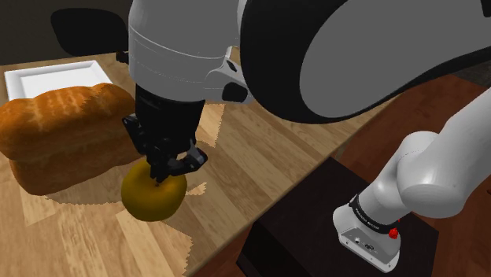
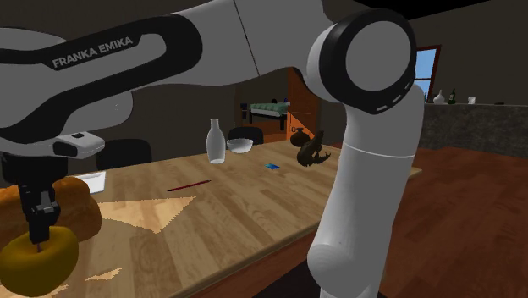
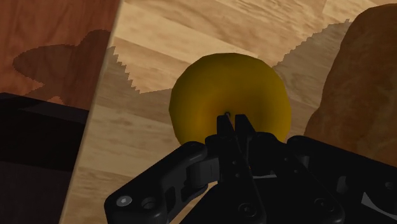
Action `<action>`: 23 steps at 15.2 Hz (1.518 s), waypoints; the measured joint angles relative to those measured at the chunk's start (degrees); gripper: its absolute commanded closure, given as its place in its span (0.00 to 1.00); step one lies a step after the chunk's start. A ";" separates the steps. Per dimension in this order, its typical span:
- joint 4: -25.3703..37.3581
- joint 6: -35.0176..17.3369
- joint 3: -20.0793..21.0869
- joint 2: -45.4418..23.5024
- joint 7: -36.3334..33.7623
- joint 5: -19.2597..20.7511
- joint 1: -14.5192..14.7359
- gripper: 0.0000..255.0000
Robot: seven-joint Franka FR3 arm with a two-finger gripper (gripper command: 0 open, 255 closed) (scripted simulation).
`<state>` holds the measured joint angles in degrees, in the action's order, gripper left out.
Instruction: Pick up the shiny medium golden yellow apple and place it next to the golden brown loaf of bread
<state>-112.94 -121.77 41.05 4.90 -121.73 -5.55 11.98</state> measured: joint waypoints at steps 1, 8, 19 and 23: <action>-0.13 -0.17 0.00 -0.04 0.01 0.02 -0.01 1.00; -0.24 -0.32 0.00 -0.07 0.02 0.04 -0.01 0.00; 3.91 6.47 -1.24 3.23 1.56 -2.18 -0.23 0.00; 4.04 6.65 -1.27 3.24 1.59 -2.20 -0.25 0.00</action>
